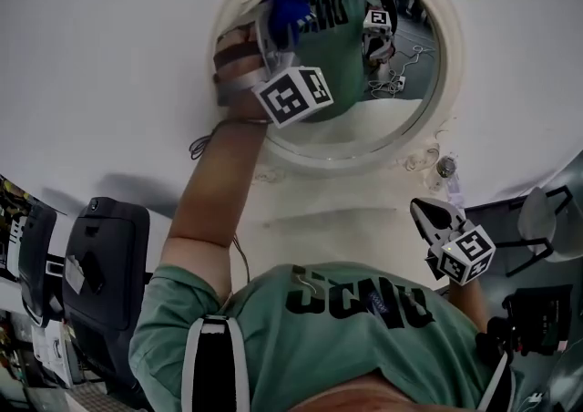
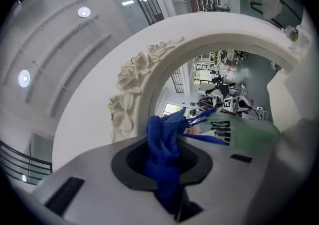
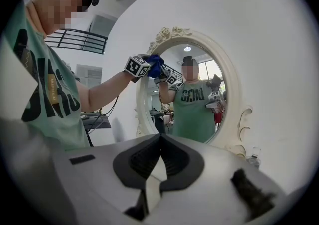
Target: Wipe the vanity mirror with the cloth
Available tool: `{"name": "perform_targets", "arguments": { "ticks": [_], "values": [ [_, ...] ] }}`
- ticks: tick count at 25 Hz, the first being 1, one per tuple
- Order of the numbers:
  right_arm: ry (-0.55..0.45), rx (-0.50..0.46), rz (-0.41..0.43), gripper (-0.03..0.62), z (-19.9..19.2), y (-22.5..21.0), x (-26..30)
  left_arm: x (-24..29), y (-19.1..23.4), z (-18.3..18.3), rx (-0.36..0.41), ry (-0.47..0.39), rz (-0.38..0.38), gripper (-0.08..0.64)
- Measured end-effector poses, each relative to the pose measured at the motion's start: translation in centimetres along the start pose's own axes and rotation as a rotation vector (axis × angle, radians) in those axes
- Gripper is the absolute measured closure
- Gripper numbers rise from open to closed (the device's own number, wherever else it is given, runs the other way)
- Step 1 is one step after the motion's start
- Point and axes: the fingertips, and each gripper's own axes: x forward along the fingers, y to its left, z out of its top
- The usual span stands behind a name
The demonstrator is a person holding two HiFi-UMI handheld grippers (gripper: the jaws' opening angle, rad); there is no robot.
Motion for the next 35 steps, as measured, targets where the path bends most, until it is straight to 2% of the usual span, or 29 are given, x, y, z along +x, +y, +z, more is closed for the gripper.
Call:
{"name": "perform_targets", "arguments": {
  "ticks": [3, 5, 7, 11, 15, 19, 24, 26, 28, 31, 35],
  "values": [
    [-0.003, -0.002, 0.011, 0.588, 0.0, -0.2, 0.6, 0.1, 0.0, 0.0, 0.028, 0.001, 0.040, 0.489],
    [0.002, -0.001, 0.017, 0.588, -0.2, -0.2, 0.9, -0.1, -0.8, 0.2, 0.022, 0.000, 0.031, 0.492],
    [0.012, 0.018, 0.010, 0.588, -0.7, -0.3, 0.9, -1.0, -2.8, 0.6, 0.019, -0.018, -0.007, 0.494],
    [0.027, 0.046, 0.000, 0.588, -1.9, -0.5, 0.6, -3.8, -9.6, 2.2, 0.033, -0.081, -0.104, 0.499],
    [0.047, 0.059, -0.004, 0.588, -2.6, -0.6, 0.5, -7.0, -17.8, 3.7, 0.020, -0.119, -0.249, 0.499],
    [0.062, 0.076, -0.014, 0.588, -3.4, -0.8, 0.4, -11.2, -27.0, 3.8, 0.097, -0.175, -0.394, 0.494],
    [0.070, 0.093, -0.023, 0.588, -4.2, -1.2, 0.2, -14.7, -34.3, 4.3, 0.152, -0.245, -0.507, 0.488],
    [0.077, 0.096, -0.023, 0.588, -4.2, -1.2, 0.3, -16.3, -37.6, 4.4, 0.178, -0.257, -0.593, 0.488],
    [0.082, 0.096, -0.025, 0.588, -4.2, -1.2, 0.3, -18.2, -41.3, 4.1, 0.192, -0.255, -0.722, 0.488],
    [0.081, 0.103, -0.032, 0.588, -4.2, -1.2, 0.1, -20.5, -45.0, 3.6, 0.147, -0.228, -0.899, 0.488],
    [0.076, 0.118, -0.046, 0.588, -4.5, -1.7, -0.2, -20.8, -45.6, 3.2, 0.063, -0.158, -1.002, 0.491]
  ]
}}
